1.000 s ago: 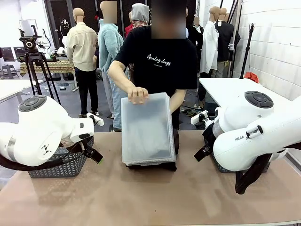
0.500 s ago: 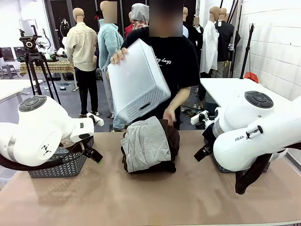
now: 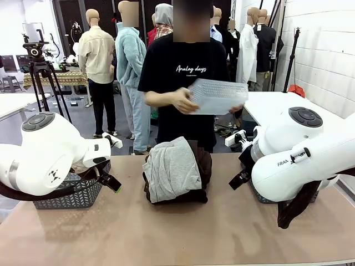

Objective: Sort the tops and bottoms.
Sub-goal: Lift clothes from the center of the table with your left hand.

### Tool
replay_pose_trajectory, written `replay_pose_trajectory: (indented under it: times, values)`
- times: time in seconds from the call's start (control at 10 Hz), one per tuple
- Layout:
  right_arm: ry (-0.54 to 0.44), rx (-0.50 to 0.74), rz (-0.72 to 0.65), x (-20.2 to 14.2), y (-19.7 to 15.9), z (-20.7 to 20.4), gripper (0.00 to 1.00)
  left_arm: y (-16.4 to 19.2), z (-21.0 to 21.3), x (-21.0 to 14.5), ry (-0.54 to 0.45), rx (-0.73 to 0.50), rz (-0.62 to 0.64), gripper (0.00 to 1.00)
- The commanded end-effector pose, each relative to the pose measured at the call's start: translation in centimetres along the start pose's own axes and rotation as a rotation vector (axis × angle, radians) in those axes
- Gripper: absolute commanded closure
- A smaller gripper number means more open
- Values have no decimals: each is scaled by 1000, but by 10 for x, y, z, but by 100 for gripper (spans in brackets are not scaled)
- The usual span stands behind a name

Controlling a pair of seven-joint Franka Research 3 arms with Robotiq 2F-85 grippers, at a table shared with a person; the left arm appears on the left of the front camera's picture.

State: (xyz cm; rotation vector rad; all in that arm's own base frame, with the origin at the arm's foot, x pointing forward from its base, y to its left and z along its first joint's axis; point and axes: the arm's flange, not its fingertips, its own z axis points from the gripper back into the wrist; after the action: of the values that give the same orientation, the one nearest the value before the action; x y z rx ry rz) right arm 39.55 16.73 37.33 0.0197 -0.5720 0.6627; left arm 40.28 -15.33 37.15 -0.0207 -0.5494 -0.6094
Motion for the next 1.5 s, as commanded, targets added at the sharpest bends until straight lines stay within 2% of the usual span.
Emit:
replay_pose_trajectory:
  times: [0.0,0.2,0.3,0.4,0.7,0.9,1.0,1.2,1.4]
  values:
    - [0,0,-1,0,0,0,0,2,0,0,0,0,4,0]
    - [0,0,0,0,0,0,0,2,0,0,0,0,4,0]
    - [-38,-29,11,-3,8,22,0,0,0,0,0,0,0,0]
    - [-85,-28,7,-6,7,47,0,-11,25,-4,-62,30,-16,0]
    - [-173,-12,-14,-23,-1,114,0,-31,99,-17,-173,-59,-63,0]
    - [-209,15,-24,-36,-9,140,0,-33,145,-35,-172,-25,-48,0]
    - [-227,23,-33,-40,-12,146,0,-34,159,-50,-135,-9,-69,0]
    - [-246,51,-28,-41,-13,145,0,-24,180,-74,-142,48,-62,0]
    - [-231,67,-19,-38,-10,145,0,-28,187,-83,-157,7,-67,0]
